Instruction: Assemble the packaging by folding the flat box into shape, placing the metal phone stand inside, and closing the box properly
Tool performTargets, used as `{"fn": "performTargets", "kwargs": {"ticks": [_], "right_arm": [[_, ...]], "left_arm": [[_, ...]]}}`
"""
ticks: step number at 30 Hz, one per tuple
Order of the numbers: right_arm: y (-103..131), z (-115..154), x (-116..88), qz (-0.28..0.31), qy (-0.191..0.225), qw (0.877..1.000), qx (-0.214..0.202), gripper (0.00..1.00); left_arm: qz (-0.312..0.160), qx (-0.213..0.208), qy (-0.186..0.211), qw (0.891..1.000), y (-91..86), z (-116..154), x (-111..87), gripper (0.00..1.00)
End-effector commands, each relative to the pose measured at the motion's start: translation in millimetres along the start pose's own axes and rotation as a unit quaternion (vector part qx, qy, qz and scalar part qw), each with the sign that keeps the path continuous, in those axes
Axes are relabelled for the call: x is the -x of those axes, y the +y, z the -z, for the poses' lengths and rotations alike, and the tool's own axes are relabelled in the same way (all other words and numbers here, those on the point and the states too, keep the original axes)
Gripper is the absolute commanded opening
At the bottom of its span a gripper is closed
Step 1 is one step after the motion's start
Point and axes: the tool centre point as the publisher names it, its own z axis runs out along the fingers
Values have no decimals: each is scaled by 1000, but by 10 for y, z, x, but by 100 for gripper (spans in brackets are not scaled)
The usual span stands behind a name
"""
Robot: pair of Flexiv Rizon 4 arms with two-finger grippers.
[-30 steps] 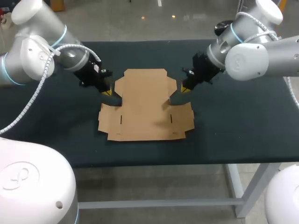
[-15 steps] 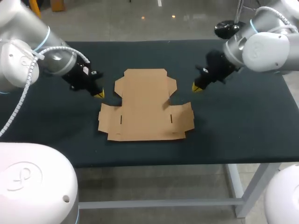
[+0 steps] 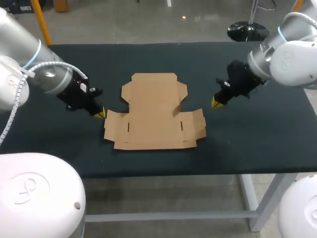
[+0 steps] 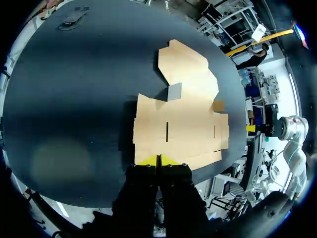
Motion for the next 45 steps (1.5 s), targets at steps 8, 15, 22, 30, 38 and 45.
{"fn": "performTargets", "kwargs": {"ticks": [8, 15, 22, 30, 38, 45], "right_arm": [[-597, 128, 59, 3, 8, 1000, 26, 0], [-836, -29, 28, 4, 8, 1000, 17, 0], [-1042, -151, 46, -5, -7, 1000, 22, 0], [-1198, -280, 114, -19, -5, 1000, 20, 0], [-1270, -423, 181, -32, 13, 999, 12, 0], [-1289, -531, 179, -40, 17, 999, 14, 0]], "left_arm": [[12, -26, 11, 1000, 647, 160, 109, 0], [20, -14, 20, 1000, 902, 82, 171, 0], [24, -6, 23, 999, 1109, -20, 190, 0], [27, 5, 30, 999, 1247, -144, 232, 0], [32, 19, 43, 998, 1257, -283, 251, 0], [26, 27, 54, 998, 1261, -397, 204, 0]]}}
